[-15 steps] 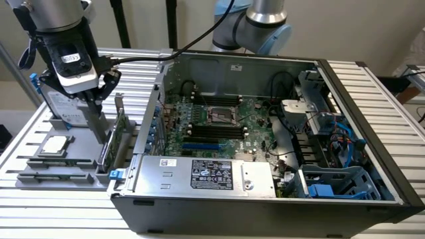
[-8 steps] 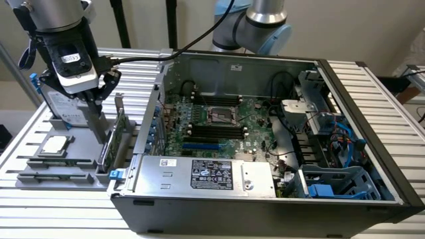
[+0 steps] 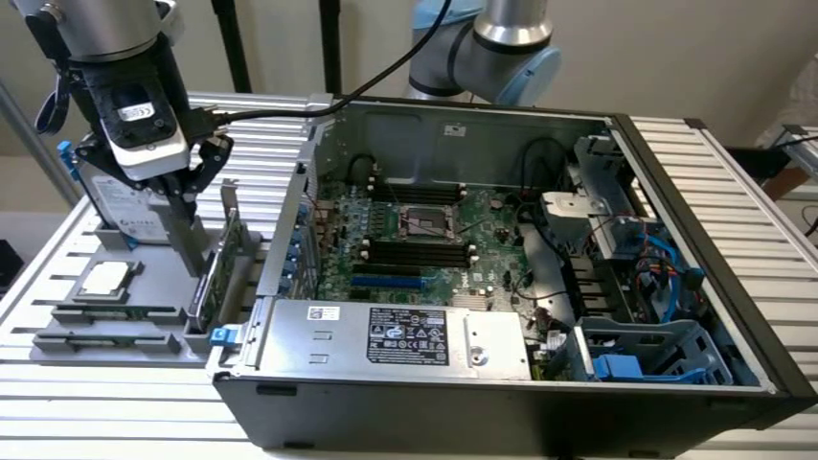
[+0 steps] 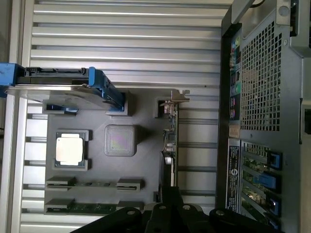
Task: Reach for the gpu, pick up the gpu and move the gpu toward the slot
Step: 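Pick up the gpu and move the gpu toward the slot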
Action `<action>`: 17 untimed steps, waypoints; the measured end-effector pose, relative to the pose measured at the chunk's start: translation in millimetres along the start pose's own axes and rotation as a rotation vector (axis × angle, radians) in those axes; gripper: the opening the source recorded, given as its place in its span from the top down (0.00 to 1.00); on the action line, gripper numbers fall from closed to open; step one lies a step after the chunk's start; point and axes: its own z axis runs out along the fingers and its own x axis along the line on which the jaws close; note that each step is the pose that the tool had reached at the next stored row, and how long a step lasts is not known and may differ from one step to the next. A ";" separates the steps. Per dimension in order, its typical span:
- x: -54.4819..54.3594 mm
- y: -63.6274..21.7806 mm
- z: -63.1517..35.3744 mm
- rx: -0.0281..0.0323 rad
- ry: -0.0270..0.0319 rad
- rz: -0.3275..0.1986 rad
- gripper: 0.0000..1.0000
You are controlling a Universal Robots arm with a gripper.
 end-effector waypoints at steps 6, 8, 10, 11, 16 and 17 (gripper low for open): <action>0.0 0.0 0.0 0.0000 0.0000 0.000 0.70; 0.0 0.0 0.0 0.0000 0.0000 0.000 0.64; 0.0 0.0 0.1 0.0001 0.0001 0.000 0.52; -0.1 0.0 1.2 -0.0001 -0.0001 0.000 0.52; 1.0 -0.4 10.2 0.0001 0.0000 0.001 0.52; 1.2 -0.5 12.1 0.0000 -0.0001 0.001 0.52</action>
